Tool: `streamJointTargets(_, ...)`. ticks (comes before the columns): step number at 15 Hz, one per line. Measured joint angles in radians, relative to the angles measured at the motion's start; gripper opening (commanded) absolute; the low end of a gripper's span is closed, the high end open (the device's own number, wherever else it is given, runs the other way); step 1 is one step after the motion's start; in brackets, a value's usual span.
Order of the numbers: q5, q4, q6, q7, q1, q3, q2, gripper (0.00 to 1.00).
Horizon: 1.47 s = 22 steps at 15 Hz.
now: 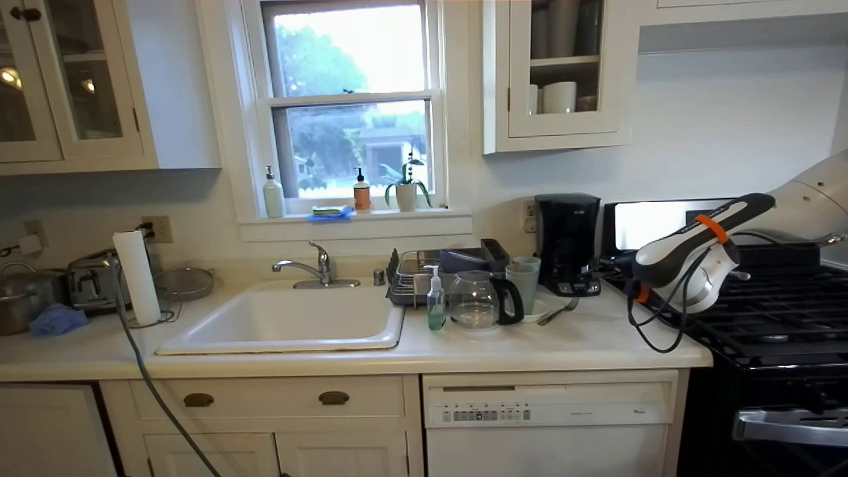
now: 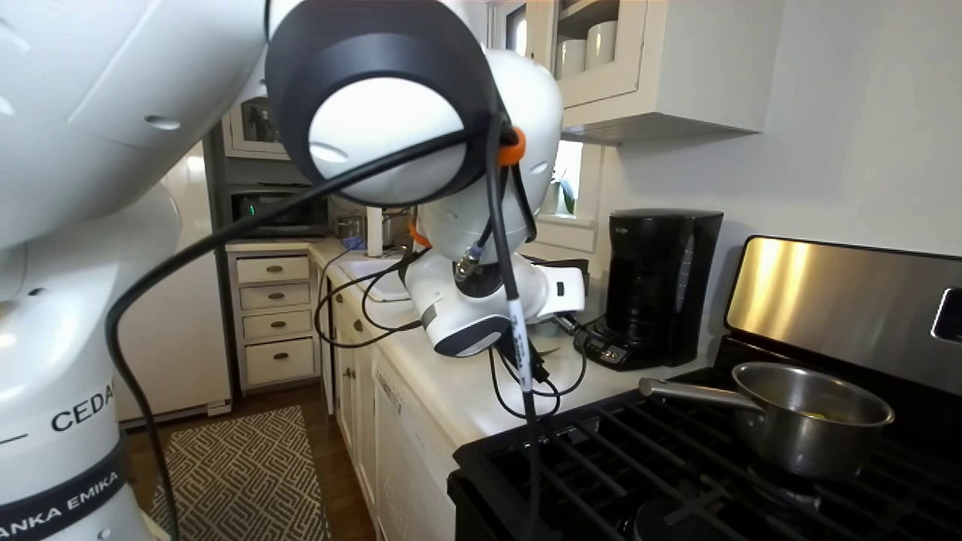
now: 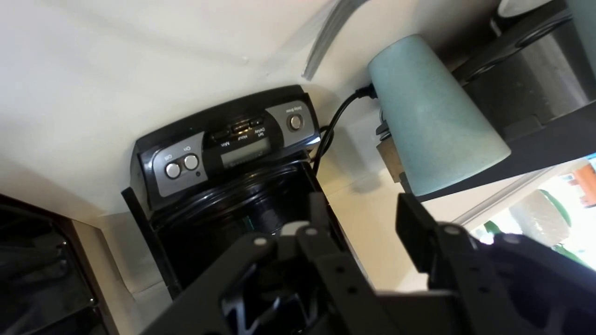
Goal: Take the fork out of the cup
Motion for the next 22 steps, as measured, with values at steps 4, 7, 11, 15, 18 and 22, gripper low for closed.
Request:
streamJointTargets(4, 0.0, 0.008, -0.007, 0.0, 0.002, -0.001, -0.012, 0.68)
streamJointTargets(7, 0.0, 0.015, -0.032, 0.0, 0.001, -0.002, -0.016, 0.98)
streamJointTargets(11, 0.007, 0.003, -0.087, 0.0, -0.027, 0.019, 0.008, 1.0)
streamJointTargets(15, 0.069, -0.054, -0.183, 0.0, -0.103, 0.067, 0.131, 1.0)
streamJointTargets(18, 0.097, -0.099, -0.317, 0.003, -0.191, 0.141, 0.259, 1.0)
streamJointTargets(22, 0.11, -0.136, -0.546, 0.033, -0.324, 0.308, 0.444, 1.0)
